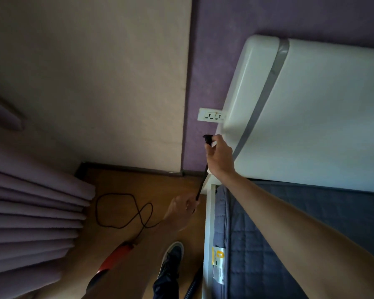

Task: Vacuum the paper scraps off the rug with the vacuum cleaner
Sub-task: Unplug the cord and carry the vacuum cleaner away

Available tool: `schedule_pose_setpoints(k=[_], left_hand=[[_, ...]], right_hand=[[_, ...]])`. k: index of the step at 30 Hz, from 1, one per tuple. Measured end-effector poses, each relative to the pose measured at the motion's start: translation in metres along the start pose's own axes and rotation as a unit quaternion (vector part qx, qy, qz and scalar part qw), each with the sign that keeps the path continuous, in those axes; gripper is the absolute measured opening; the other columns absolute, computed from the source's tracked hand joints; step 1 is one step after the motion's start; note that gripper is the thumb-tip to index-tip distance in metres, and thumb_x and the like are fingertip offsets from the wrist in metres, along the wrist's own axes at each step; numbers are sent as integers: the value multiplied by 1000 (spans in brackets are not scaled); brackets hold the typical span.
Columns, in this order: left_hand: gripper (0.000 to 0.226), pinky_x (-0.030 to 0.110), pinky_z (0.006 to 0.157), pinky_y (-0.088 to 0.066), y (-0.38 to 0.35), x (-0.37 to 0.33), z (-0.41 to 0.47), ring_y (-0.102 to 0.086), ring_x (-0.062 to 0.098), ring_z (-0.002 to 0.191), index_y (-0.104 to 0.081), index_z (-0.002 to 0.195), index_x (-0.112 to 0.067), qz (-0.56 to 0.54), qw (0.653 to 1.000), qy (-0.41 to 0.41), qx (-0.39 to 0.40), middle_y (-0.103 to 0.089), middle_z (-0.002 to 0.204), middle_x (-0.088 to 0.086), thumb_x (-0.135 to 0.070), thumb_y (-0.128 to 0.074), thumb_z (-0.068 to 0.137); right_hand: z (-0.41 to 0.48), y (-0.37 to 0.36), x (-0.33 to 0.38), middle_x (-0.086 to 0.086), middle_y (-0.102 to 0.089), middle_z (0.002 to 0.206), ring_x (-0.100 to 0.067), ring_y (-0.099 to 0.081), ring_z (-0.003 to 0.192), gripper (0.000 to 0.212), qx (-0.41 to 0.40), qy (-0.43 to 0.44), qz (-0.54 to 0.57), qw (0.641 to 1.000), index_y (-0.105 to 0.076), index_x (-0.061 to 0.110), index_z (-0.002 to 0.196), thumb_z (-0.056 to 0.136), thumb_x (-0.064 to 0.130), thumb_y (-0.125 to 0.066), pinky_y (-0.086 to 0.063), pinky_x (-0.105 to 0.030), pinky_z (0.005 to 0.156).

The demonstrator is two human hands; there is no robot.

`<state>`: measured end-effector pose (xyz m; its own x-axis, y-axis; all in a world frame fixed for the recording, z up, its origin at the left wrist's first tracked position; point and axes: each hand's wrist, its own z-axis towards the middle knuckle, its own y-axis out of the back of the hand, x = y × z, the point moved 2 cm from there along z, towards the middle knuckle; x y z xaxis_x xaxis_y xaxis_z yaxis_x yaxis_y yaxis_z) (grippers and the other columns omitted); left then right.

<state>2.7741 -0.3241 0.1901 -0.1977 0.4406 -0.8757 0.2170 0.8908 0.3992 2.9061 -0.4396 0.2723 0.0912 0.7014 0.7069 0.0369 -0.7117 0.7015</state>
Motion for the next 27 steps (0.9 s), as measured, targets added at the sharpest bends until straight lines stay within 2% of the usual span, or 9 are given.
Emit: schedule_pose_setpoints(k=[4, 8, 10, 13, 16, 19, 20, 23, 27], left_hand=[[31, 15, 51, -36, 6, -24, -28, -46, -2, 50, -51, 72, -15, -34, 999, -13, -13, -48, 59, -8, 2, -47, 98], [31, 30, 49, -42, 17, -39, -56, -49, 5, 50, -48, 76, -22, -46, 998, -27, -39, -52, 56, -7, -1, -47, 99], [24, 27, 47, -41, 28, -45, -69, -47, 4, 47, -52, 89, -22, -50, 997, -32, -49, -53, 54, -10, -1, -46, 100], [17, 22, 46, -45, 49, -51, -82, -50, 2, 47, -52, 113, -8, -56, 996, -37, -61, -57, 58, -12, 1, -45, 100], [17, 18, 46, -43, 72, -55, -86, -49, 3, 47, -50, 114, -8, -61, 995, -26, -70, -56, 57, -11, 0, -44, 101], [13, 15, 45, -38, 97, -57, -86, -45, 1, 44, -51, 111, -3, -97, 993, 15, -62, -52, 53, -13, 0, -43, 100], [13, 17, 46, -40, 106, -56, -84, -46, 3, 46, -51, 111, -3, -113, 992, 24, -56, -52, 54, -11, -1, -43, 100], [12, 30, 58, -49, 135, -58, -74, -51, 19, 58, -55, 109, -9, -129, 989, 45, -49, -51, 63, -4, -6, -46, 101], [18, 34, 60, -54, 170, -65, -61, -53, 14, 57, -54, 107, -18, -139, 989, 36, -43, -51, 66, 5, -4, -45, 101]], right_hand=[[-20, 17, 25, -9, -68, 102, -26, -65, 90, 20, -13, 28, 9, 1000, -54, 9, 116, 101, 23, -52, -43, -30, 68], [-39, 26, 49, -6, -66, 100, -20, -62, 84, 20, -18, 53, 35, 998, -56, 11, 116, 101, 23, -52, -46, -29, 67], [-46, 29, 62, -6, -66, 101, -20, -63, 85, 21, -14, 66, 49, 997, -57, 11, 117, 100, 23, -53, -47, -29, 67], [-52, 26, 88, -5, -65, 101, -15, -61, 81, 22, -1, 80, 73, 994, -57, 10, 118, 100, 21, -54, -44, -21, 63], [-53, 16, 119, -6, -67, 98, -8, -57, 70, 22, 6, 108, 84, 991, -57, 10, 119, 100, 20, -55, -44, -17, 60], [-49, 6, 148, 0, -63, 88, 1, -51, 61, 23, 29, 134, 82, 987, -57, 10, 121, 100, 18, -54, -37, -8, 48], [-46, 3, 157, 3, -61, 85, 1, -50, 60, 23, 36, 137, 84, 986, -57, 10, 121, 99, 18, -55, -36, -9, 48], [-36, -3, 180, 8, -56, 73, -2, -50, 59, 22, 48, 136, 88, 986, -58, 11, 119, 98, 19, -56, -40, -23, 55], [-18, -4, 212, -2, -64, 75, -14, -58, 64, 20, 58, 157, 82, 982, -59, 12, 116, 98, 20, -56, -45, -28, 62]])
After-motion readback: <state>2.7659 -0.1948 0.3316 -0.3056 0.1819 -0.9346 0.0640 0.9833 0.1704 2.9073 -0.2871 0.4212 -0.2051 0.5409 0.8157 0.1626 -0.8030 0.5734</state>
